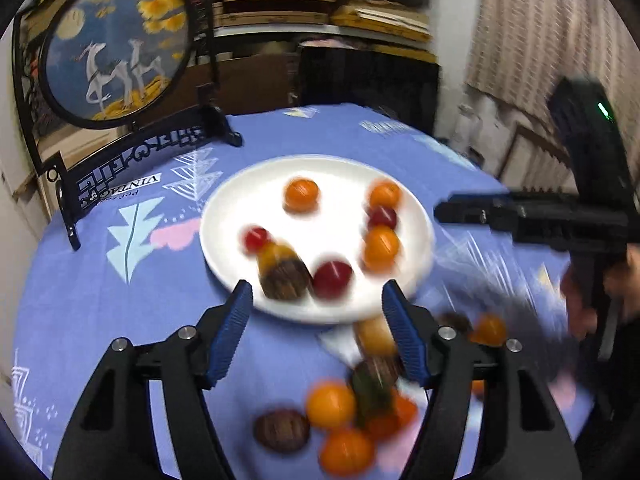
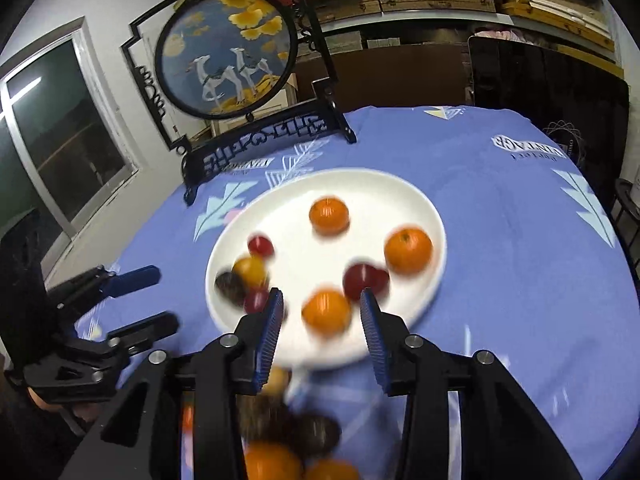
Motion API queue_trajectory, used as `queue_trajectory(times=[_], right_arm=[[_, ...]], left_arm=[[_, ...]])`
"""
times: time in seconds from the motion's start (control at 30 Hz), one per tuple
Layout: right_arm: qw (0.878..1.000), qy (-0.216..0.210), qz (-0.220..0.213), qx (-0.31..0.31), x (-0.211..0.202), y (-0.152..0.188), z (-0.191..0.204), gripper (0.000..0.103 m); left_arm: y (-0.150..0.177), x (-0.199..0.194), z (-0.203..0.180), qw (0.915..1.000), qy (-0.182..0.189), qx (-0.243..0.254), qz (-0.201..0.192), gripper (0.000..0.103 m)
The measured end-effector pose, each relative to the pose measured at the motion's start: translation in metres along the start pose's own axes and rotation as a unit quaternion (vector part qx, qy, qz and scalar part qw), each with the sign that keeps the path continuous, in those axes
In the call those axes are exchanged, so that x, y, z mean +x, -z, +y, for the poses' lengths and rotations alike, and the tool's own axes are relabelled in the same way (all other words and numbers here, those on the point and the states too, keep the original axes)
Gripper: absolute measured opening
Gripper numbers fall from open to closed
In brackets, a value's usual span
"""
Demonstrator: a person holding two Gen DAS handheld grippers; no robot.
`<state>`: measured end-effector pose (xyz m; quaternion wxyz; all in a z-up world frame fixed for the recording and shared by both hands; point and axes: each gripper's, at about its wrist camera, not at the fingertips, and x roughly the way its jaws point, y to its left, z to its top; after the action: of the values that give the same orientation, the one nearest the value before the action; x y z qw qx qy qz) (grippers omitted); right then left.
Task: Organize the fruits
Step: 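Carry a dark fruit with the left tool while the right tool carries a tomato to plate, then carry a mandarin with the left tool while the right tool carries an orange to plate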
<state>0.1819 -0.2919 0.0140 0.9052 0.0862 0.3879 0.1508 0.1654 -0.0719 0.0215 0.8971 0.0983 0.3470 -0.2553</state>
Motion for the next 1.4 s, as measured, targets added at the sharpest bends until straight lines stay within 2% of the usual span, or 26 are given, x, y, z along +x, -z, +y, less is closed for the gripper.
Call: queue_trajectory(times=[0.17,0.27,0.3,0.33,0.37,0.4,0.57,0.67,0.7,0.73,0.77,0.93,1.13,1.2,1.4], right_arm=[[1.000,0.003,0.010,0.008,-0.030,0.046,-0.007,0.042],[1.000,0.011,0.014,0.011,-0.041,0.071,-0.009,0.041],[1.000,0.010,0.017,0.013,-0.044,0.079,-0.010,0.041],[1.000,0.008,0.020,0.015,-0.046,0.084,-0.009,0.041],[1.000,0.007,0.022,0.016,-0.047,0.089,-0.010,0.041],[0.999,0.007,0.025,0.018,-0.048,0.094,-0.010,0.041],[0.999,0.002,0.036,0.009,-0.050,0.106,-0.003,0.041],[0.999,-0.005,0.041,0.000,-0.050,0.109,0.002,0.041],[0.999,-0.010,0.046,-0.007,-0.049,0.111,0.005,0.041],[0.999,-0.015,0.050,-0.014,-0.049,0.113,0.009,0.041],[0.998,-0.019,0.054,-0.021,-0.048,0.115,0.012,0.041],[0.993,-0.002,0.080,-0.086,-0.036,0.126,0.037,0.044],[0.991,-0.002,0.097,-0.088,-0.019,0.127,0.045,0.046],[0.991,-0.011,0.112,-0.075,-0.013,0.130,0.043,0.041],[0.995,-0.042,0.073,-0.058,-0.036,0.125,0.038,0.040]], left_arm=[[0.055,-0.031,-0.027,0.9990,0.011,0.039,0.019,0.070],[0.085,-0.034,-0.039,0.9979,-0.005,0.055,0.033,0.069],[0.089,-0.031,-0.039,0.9977,-0.011,0.055,0.038,0.066],[0.093,-0.027,-0.037,0.9976,-0.013,0.052,0.044,0.057],[0.095,-0.020,-0.034,0.9974,-0.011,0.042,0.058,0.053],[0.097,-0.013,-0.031,0.9972,-0.010,0.033,0.067,0.049],[0.092,0.004,-0.025,0.9966,-0.015,0.011,0.080,0.048],[0.087,0.008,-0.028,0.9965,-0.010,0.015,0.081,0.049],[0.088,0.008,-0.030,0.9966,-0.010,0.019,0.080,0.049],[0.089,0.007,-0.030,0.9967,-0.009,0.020,0.078,0.042],[0.089,0.004,-0.028,0.9970,-0.004,0.018,0.075,0.039],[0.091,-0.015,-0.027,0.9986,0.015,0.001,0.051,0.038],[0.092,-0.030,-0.031,0.9991,0.018,0.001,0.039,0.038],[0.091,-0.033,-0.030,0.9992,0.018,-0.001,0.036,0.038],[0.086,-0.043,-0.026,0.9994,0.023,-0.013,0.020,0.038]])
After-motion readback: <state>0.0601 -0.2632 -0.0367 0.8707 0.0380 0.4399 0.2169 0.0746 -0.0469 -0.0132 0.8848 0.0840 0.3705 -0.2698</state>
